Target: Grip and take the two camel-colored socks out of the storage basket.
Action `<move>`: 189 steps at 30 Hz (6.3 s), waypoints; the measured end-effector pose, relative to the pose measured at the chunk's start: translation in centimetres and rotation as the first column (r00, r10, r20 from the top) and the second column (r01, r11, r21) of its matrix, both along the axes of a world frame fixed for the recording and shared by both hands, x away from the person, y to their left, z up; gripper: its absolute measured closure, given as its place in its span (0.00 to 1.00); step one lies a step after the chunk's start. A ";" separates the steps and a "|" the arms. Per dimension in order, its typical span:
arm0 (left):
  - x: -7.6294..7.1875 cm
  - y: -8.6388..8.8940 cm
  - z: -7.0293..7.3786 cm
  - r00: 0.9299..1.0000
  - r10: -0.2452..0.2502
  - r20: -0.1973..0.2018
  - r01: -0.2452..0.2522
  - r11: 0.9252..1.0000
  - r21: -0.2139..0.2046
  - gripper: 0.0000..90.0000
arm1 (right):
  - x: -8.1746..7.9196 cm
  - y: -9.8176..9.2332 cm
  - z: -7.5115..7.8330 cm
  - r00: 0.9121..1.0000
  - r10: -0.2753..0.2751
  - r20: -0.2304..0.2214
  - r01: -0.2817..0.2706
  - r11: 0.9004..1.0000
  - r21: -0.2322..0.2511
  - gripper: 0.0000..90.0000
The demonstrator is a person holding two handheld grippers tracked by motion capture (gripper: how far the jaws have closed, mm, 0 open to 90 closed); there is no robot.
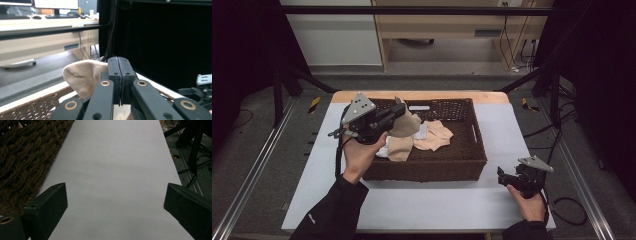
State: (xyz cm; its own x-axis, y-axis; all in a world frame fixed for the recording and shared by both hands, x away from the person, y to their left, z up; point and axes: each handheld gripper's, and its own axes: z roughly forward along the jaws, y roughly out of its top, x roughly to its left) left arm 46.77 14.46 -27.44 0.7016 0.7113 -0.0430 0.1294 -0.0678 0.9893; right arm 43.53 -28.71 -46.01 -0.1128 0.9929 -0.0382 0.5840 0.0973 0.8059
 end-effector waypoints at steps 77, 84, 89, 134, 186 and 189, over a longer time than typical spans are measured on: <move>-7.7 -1.4 -16.7 0.946 -0.131 -0.298 0.217 0.936 0.276 0.88 | 0.0 0.3 -0.2 1.000 0.010 -0.021 -0.011 1.000 -0.022 0.06; -7.9 -1.0 -16.0 0.955 -0.118 -0.271 0.192 0.945 0.264 0.71 | 0.0 0.2 -0.2 1.000 0.010 -0.018 -0.010 1.000 -0.028 0.06; -8.0 0.1 -14.2 0.969 -0.097 -0.228 0.149 0.964 0.221 0.69 | -0.1 0.2 -0.1 1.000 0.005 -0.018 -0.005 1.000 -0.018 0.06; 6.3 2.1 -6.4 0.979 0.183 -0.093 -0.161 0.966 0.202 0.53 | 0.1 0.0 -0.2 1.000 0.003 -0.015 -0.003 1.000 -0.013 0.05; 11.0 1.0 -15.8 0.887 0.291 -0.359 -0.071 0.853 0.517 0.47 | 0.2 0.2 -0.3 1.000 0.005 -0.024 -0.006 1.000 -0.022 0.06; 11.1 0.8 -16.1 0.883 0.290 -0.369 -0.053 0.843 0.535 0.46 | 0.2 0.2 -0.3 1.000 0.005 -0.024 -0.006 1.000 -0.023 0.06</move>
